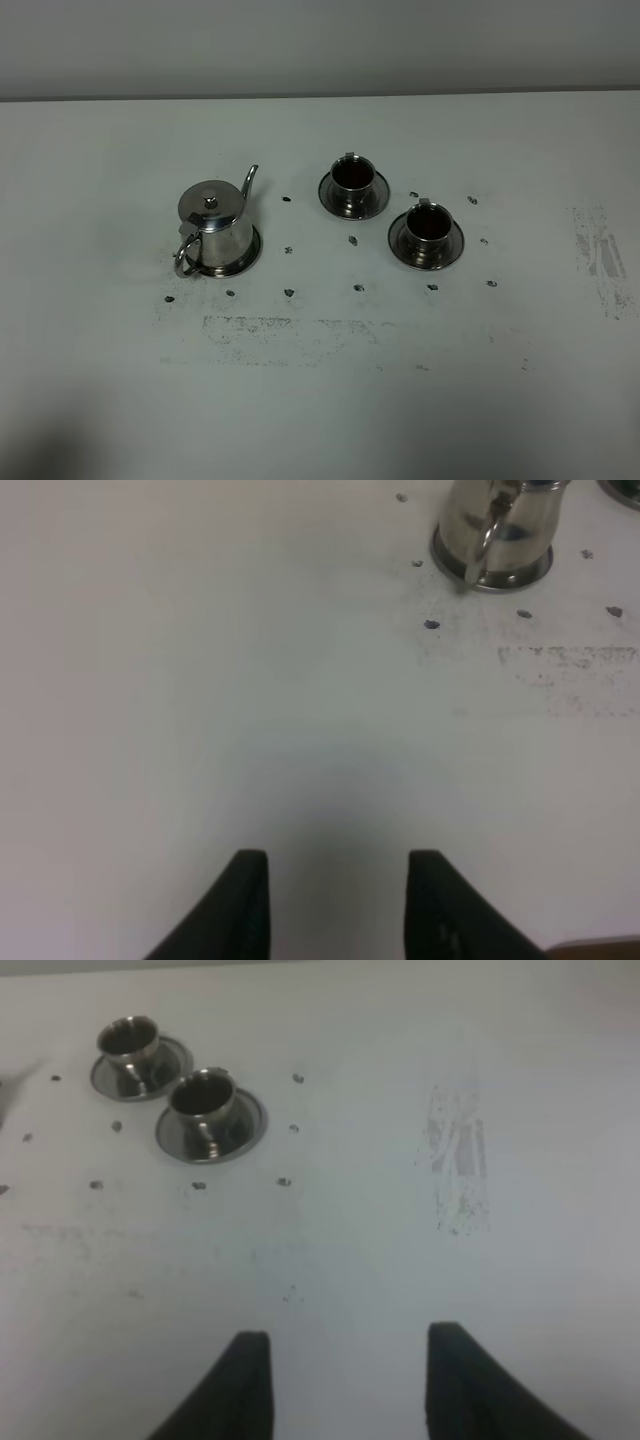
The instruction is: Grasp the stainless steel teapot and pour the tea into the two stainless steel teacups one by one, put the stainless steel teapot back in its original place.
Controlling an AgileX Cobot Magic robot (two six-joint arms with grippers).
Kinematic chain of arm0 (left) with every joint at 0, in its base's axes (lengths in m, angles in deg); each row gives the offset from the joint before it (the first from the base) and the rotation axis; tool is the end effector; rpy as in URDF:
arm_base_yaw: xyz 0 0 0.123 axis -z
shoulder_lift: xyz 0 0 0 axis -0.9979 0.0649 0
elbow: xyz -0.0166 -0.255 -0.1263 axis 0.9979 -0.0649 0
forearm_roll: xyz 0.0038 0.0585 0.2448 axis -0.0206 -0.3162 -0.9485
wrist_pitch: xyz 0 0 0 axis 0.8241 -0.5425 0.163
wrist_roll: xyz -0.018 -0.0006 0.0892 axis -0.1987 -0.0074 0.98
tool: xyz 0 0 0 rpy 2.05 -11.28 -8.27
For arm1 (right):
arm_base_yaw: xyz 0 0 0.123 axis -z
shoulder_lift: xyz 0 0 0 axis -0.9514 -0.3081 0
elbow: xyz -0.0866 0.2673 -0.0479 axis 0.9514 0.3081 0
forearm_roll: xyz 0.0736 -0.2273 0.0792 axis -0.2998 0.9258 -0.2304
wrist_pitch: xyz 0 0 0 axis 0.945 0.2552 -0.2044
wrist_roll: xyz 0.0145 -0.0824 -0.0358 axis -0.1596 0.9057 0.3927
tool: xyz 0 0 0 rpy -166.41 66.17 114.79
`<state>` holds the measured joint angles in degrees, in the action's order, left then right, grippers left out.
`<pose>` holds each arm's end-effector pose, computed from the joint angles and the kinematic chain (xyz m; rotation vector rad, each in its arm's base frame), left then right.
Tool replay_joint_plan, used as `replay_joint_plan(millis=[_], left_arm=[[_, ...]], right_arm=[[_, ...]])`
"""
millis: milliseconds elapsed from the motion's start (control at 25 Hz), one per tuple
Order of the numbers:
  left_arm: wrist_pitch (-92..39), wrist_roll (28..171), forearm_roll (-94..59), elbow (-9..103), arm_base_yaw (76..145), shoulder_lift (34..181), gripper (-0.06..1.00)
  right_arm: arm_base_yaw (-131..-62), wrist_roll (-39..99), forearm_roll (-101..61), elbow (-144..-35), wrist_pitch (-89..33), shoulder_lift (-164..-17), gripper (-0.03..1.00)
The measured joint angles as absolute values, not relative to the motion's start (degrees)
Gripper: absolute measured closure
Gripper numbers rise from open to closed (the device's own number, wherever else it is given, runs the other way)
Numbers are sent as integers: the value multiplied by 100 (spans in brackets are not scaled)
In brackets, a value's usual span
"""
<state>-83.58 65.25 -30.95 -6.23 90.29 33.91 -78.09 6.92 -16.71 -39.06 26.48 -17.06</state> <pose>-0.0008 0.0000 0.2651 0.0729 2.0861 -0.0426 -0.0116 0.0053 0.2794 -0.1164 2.0649 0.1606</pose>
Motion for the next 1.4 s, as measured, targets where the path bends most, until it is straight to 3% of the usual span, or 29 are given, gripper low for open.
replay_joint_plan(millis=[1400], left_arm=[[-8358, 6525, -3095, -623, 8923, 3391, 62]], right_arm=[[-7809, 692, -1671, -3906, 2648, -1706, 62]])
